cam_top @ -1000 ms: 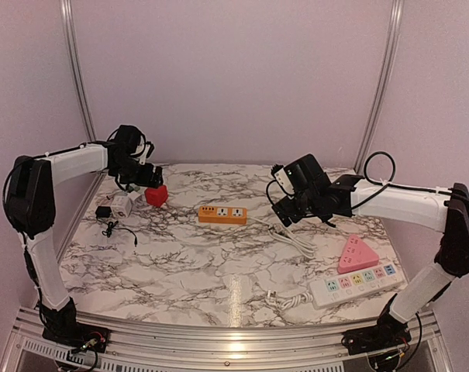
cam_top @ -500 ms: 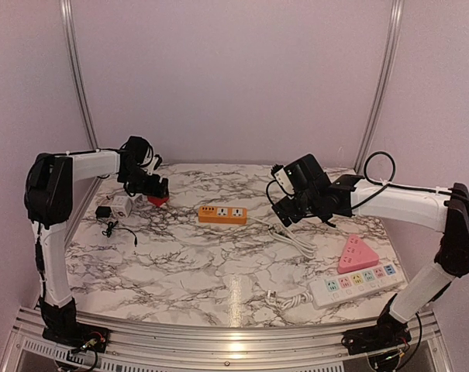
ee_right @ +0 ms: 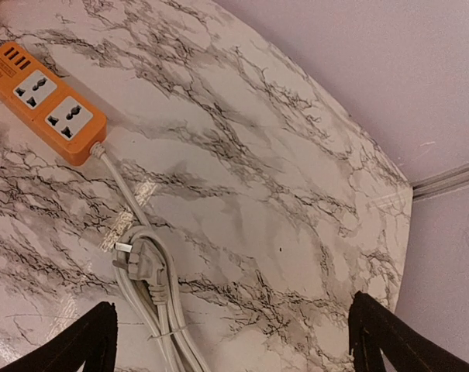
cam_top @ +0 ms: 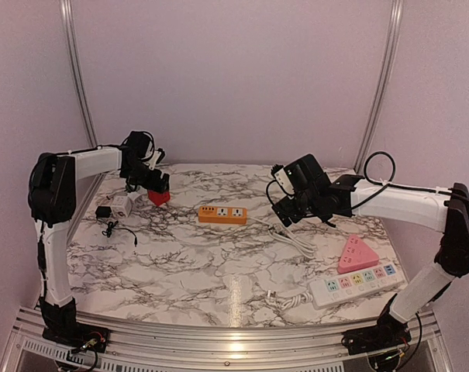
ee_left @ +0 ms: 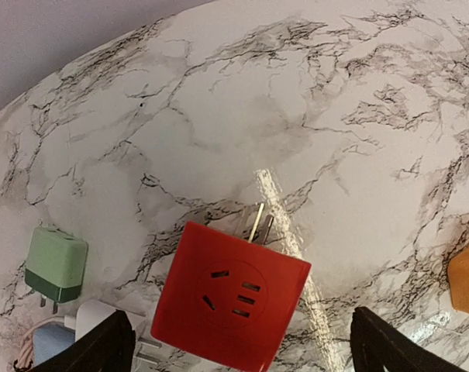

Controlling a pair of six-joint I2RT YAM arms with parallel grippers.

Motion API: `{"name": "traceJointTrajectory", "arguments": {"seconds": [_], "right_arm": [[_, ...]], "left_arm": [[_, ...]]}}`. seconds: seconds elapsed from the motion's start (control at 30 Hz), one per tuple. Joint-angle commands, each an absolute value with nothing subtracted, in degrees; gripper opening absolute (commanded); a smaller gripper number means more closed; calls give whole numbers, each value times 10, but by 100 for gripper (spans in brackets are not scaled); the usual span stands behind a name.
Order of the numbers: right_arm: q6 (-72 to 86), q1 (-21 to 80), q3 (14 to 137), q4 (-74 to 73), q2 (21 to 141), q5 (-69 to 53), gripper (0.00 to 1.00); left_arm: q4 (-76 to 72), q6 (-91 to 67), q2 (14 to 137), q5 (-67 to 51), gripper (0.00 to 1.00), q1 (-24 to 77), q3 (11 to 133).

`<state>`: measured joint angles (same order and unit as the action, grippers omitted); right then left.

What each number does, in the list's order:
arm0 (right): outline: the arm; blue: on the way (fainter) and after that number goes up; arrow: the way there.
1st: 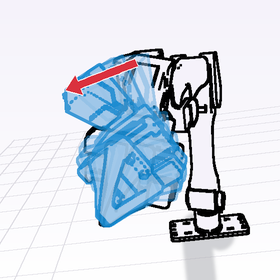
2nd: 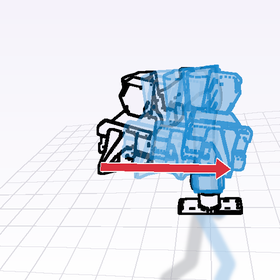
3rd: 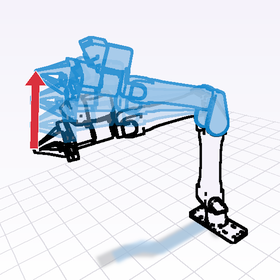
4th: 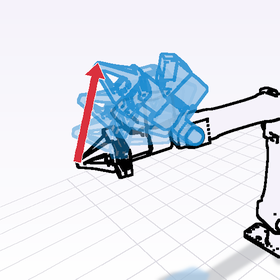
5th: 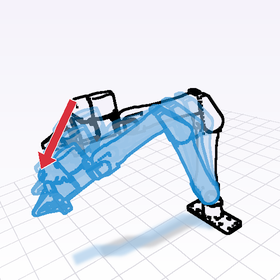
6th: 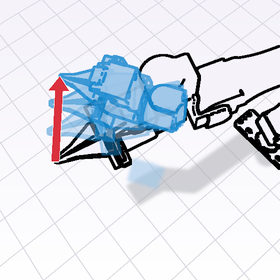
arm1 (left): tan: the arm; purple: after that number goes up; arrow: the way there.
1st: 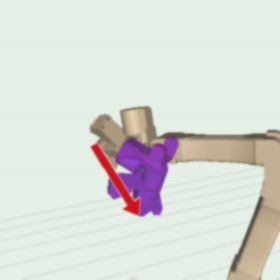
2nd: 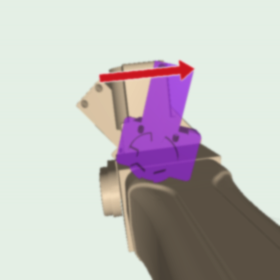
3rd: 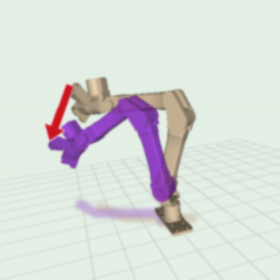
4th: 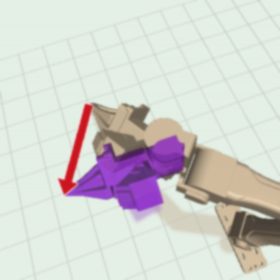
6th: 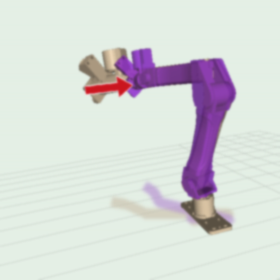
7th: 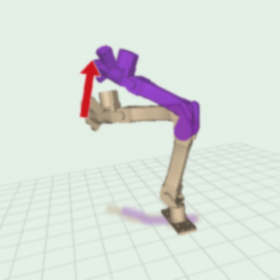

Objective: Insert the plug
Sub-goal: Pick up the plug at the corner of the board.

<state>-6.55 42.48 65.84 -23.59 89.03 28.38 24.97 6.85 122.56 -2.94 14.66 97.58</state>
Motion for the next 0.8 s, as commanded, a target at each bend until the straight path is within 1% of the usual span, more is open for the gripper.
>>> {"name": "traceJointTrajectory", "arguments": {"seconds": [0.0,0.4,0.6,0.77], "right_arm": [[-66,423,665,-232,886,285,98],[-67,423,662,-234,880,285,98],[-67,423,664,-234,884,284,98],[-67,423,669,-236,886,282,98]], "left_arm": [[266,116,1245,-53,99,143,1012],[276,113,1297,-63,98,130,1038],[276,104,1302,-76,95,129,1043],[277,100,1303,-87,89,128,1045]]}}
